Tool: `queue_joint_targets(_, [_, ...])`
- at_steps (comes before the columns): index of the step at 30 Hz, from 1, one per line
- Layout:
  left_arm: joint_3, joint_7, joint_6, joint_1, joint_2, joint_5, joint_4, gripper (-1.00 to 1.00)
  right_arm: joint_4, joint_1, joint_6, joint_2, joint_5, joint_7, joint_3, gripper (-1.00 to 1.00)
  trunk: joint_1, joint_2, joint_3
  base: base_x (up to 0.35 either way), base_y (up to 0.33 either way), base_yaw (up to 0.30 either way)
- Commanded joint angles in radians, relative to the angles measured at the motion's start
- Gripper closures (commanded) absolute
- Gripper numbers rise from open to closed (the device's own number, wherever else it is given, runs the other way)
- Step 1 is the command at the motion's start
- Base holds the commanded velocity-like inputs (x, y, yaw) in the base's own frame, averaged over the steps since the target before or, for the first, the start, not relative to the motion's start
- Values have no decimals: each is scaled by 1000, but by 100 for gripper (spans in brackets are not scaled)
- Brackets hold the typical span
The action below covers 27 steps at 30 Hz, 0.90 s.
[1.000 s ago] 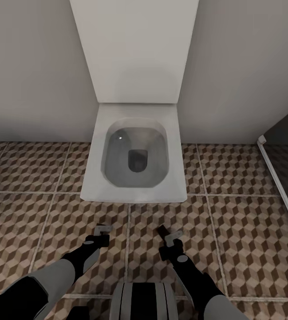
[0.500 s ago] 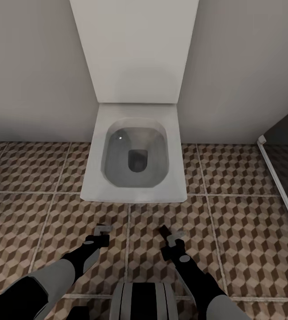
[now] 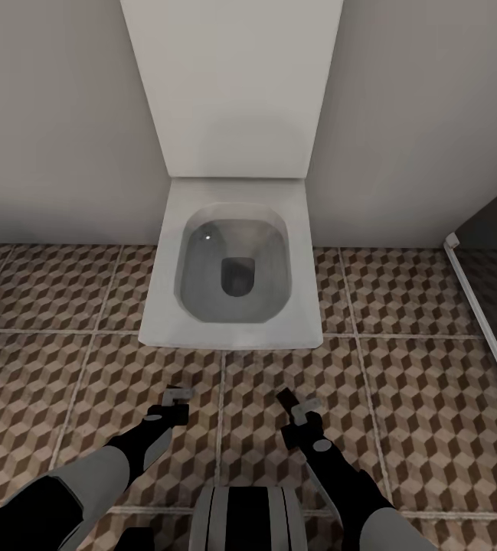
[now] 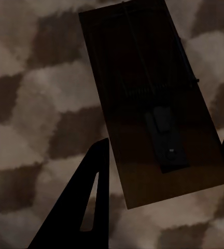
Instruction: Take the four mousetraps from the cabinet in the bathroom and place them on the bathroom floor. Make sure all four end up on the same floor surface, and ensure that at least two of them are either under or directly next to the same bathroom sink.
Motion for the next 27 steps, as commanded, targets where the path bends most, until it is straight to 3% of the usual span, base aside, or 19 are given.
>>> queue_joint_targets(1, [-9, 8, 1, 0, 0, 5, -1, 100, -2, 0, 8, 0, 9, -5, 4, 100, 0, 0, 0, 0, 0, 0])
queue_joint_targets(13, [-9, 9, 1, 0, 0, 5, 0, 100, -2, 0, 8, 0, 8, -5, 4, 100, 0, 0, 0, 113, 89, 0])
queue_joint_targets(27, [-9, 8, 1, 0, -1, 5, 0, 100, -2, 0, 9, 0, 7, -5, 5, 100, 0, 0, 0, 13, 11, 0])
